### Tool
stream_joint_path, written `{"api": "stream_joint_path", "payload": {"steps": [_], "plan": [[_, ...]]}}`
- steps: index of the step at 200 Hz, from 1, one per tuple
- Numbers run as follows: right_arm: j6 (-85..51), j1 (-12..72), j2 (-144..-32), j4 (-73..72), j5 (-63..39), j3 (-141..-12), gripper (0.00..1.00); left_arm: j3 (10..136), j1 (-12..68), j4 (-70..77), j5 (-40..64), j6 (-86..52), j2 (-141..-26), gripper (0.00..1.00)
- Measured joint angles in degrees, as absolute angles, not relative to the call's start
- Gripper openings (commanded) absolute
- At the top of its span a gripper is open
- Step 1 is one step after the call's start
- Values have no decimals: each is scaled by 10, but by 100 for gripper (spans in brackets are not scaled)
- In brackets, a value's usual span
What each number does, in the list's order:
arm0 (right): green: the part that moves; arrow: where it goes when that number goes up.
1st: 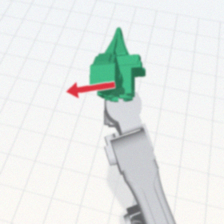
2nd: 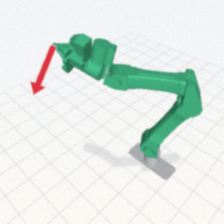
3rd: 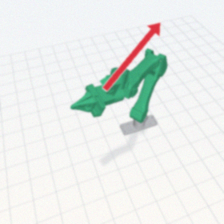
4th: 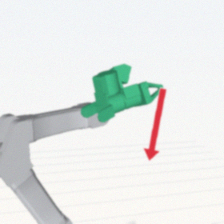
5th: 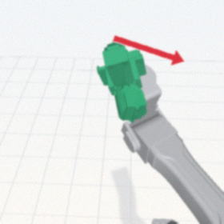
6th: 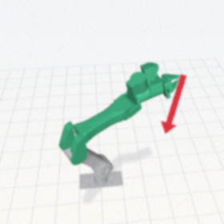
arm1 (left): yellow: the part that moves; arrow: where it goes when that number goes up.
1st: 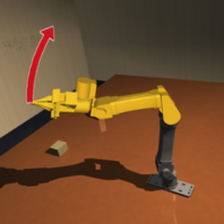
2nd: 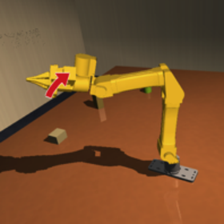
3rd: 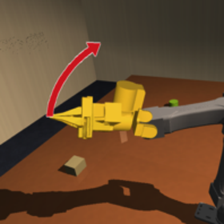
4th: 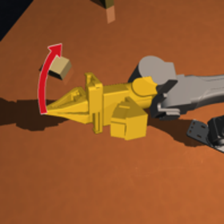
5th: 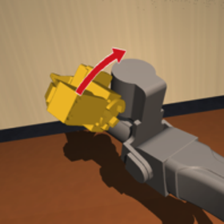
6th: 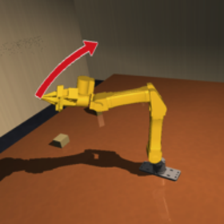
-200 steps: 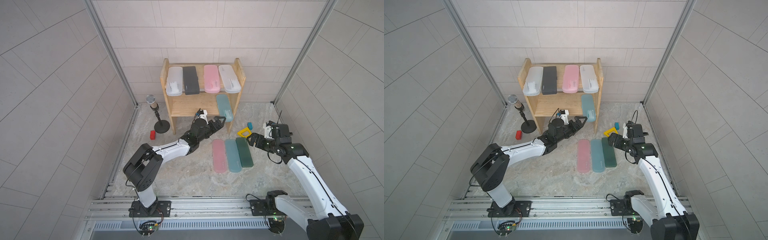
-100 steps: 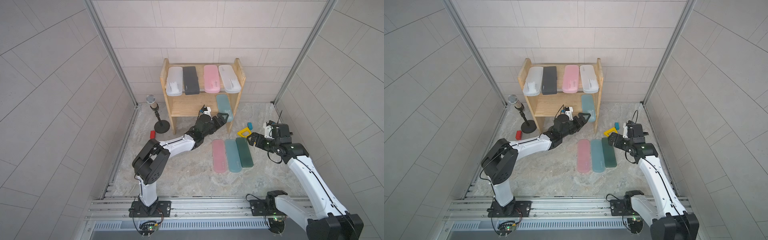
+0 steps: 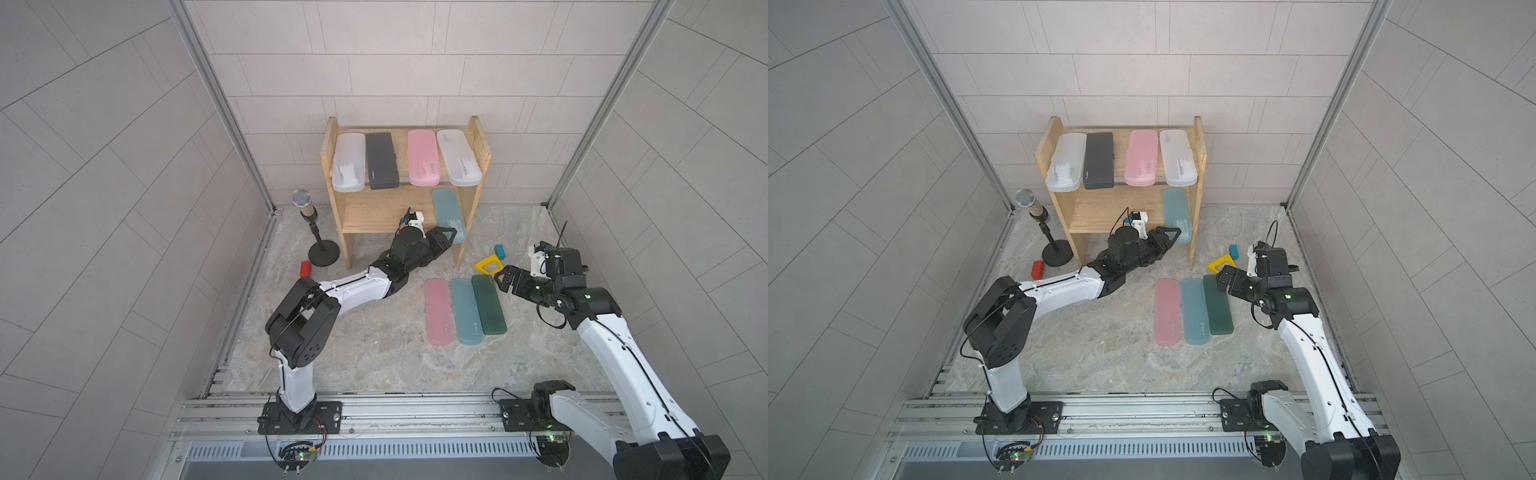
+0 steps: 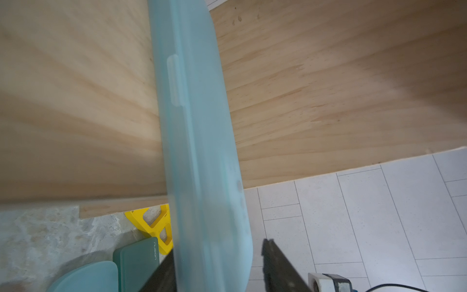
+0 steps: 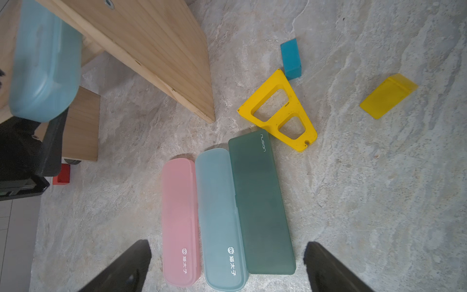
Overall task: Remove the pencil cases from the shelf
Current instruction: Pick up the pencil case from the shelf.
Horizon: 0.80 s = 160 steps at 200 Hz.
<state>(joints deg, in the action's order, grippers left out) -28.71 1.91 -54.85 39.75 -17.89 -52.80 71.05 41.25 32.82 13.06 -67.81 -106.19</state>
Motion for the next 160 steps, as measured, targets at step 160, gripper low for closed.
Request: {"api": "stream_joint_path", "payload": {"steps": [160], "plan": [[-398,403,-536,322,-26,-616,100,263,394,221,56,-484,-483,0]]}}
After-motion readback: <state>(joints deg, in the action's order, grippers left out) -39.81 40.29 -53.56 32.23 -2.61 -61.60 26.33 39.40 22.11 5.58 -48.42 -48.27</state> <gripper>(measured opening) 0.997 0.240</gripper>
